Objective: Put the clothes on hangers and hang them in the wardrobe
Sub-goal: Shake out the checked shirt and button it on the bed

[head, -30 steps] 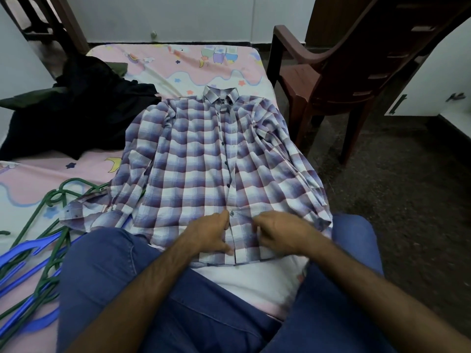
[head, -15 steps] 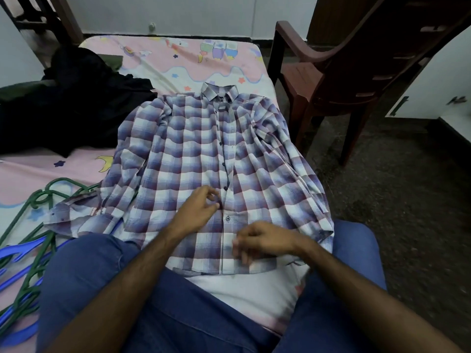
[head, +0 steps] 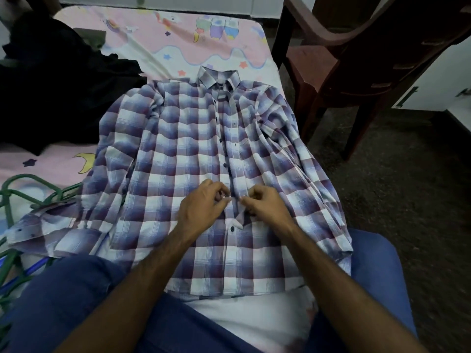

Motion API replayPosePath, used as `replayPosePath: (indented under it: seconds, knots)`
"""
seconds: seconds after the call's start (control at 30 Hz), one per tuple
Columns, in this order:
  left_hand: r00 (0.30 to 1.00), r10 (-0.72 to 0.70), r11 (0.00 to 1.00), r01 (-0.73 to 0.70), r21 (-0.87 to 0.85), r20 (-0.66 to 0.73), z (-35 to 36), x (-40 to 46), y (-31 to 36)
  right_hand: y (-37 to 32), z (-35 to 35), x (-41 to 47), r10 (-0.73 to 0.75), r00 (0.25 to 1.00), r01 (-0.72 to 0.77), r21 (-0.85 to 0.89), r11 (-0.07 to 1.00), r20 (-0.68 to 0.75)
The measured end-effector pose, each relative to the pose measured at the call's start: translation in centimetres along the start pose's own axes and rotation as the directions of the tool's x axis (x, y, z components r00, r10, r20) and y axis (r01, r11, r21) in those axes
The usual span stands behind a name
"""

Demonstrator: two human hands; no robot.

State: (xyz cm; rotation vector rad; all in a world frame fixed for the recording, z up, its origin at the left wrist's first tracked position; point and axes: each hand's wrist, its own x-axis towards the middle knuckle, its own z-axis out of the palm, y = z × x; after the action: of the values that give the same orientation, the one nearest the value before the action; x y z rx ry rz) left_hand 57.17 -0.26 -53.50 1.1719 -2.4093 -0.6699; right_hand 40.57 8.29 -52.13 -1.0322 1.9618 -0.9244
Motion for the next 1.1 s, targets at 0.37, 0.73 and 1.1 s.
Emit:
replayPosePath:
  seconds: [0.37, 0.73, 1.1]
  knots:
    - [0.902, -0.331, 0.642, 0.431, -0.634, 0.277, -1.6, 1.5, -0.2, -1.8, -0.4, 0.8, 0.056, 0.989, -0.091, 0.266, 0.96, 0.134]
    - [0.89, -0.336, 0.56, 0.453, -0.694, 0.309, -1.4, 1.4, -0.6, -0.8, 2.9, 0.8, 0.018, 0.998, 0.001, 0.304, 0.953, -0.059]
    - [0.888, -0.348, 0.595, 0.457, -0.661, 0.301, -0.9, 1.4, -0.5, -0.3, 3.2, 0.6, -0.053, 0.996, 0.072, 0.333, 0.94, -0.064]
